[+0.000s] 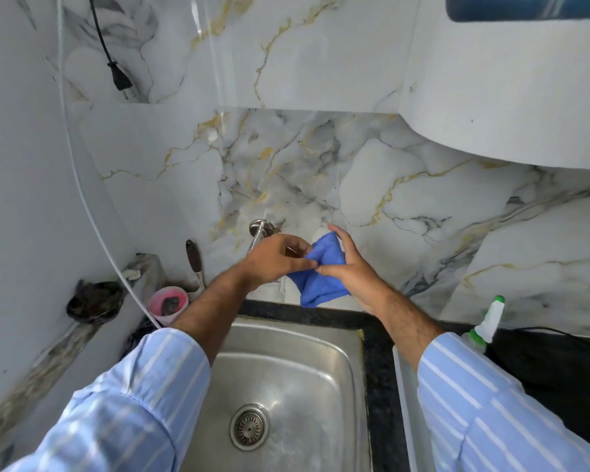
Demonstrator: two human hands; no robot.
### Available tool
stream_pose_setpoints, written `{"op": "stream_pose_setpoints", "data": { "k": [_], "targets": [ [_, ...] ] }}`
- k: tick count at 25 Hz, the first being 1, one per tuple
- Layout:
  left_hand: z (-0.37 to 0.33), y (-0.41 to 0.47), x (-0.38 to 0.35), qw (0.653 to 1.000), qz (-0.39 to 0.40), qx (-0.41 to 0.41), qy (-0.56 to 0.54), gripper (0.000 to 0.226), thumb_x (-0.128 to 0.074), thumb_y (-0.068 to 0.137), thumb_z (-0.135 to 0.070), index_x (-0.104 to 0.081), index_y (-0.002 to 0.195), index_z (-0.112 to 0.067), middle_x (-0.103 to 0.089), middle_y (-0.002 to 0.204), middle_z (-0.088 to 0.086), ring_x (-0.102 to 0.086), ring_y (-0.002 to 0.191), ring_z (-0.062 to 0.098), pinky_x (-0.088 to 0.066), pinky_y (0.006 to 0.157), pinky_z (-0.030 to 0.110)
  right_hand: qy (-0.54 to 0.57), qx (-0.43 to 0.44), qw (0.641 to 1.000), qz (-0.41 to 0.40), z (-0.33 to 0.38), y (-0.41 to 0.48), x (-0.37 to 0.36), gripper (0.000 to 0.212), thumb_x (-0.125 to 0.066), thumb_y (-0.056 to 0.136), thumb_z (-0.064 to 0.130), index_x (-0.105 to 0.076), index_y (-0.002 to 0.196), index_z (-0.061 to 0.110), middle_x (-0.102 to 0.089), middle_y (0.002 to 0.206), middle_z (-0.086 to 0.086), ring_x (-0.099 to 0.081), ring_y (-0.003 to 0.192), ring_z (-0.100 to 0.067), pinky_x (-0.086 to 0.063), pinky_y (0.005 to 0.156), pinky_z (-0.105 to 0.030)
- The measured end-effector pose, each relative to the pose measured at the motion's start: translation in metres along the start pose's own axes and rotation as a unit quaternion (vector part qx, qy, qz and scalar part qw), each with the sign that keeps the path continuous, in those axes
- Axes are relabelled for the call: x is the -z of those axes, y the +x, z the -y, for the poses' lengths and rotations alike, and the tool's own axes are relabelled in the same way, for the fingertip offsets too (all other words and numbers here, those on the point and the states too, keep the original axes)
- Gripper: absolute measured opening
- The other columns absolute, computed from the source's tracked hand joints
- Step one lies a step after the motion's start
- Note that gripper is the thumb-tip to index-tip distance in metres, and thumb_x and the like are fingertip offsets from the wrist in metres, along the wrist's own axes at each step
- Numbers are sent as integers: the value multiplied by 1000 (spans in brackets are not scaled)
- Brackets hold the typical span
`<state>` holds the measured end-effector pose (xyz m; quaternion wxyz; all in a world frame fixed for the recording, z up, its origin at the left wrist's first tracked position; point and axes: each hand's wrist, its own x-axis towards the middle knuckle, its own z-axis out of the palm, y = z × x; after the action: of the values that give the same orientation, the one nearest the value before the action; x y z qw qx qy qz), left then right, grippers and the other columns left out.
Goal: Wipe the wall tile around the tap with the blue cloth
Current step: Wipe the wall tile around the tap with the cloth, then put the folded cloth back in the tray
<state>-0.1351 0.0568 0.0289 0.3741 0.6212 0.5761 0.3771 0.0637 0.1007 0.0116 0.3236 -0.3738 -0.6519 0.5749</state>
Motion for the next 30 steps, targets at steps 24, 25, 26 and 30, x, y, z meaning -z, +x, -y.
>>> {"op": "stream_pose_setpoints", "data": {
  "k": [24,25,26,30],
  "targets": [
    [40,-58,-229,981,-76,150,-94,33,-94,80,-22,-72,93,-1,-72,73,-2,-66,66,10,-55,56,19,133,-273,950,-68,-147,-192,189,43,-83,73,3,-71,114,-1,-76,112,-13,-74,100,-24,-61,77,-33],
    [44,-56,-245,982,-53,159,-85,31,-93,81,-21,-72,94,-2,-71,73,-1,-66,66,12,-57,56,24,116,-288,946,-91,-157,-200,197,43,-84,73,2,-71,113,-1,-76,112,-13,-75,99,-25,-61,76,-33],
    [48,-54,-262,983,-28,166,-71,25,-91,83,-18,-72,93,-5,-71,73,-2,-66,68,13,-60,58,29,94,-303,941,-115,-168,-206,205,42,-84,72,2,-71,112,-1,-76,112,-14,-74,98,-25,-61,75,-34],
    [70,-45,-322,989,29,134,56,20,-85,84,-11,-73,87,-27,-74,80,-9,-71,78,17,-61,68,19,-40,-366,912,-181,-218,-222,230,35,-84,74,6,-70,105,-2,-73,106,-12,-71,95,-27,-62,81,-43]
  ]
}}
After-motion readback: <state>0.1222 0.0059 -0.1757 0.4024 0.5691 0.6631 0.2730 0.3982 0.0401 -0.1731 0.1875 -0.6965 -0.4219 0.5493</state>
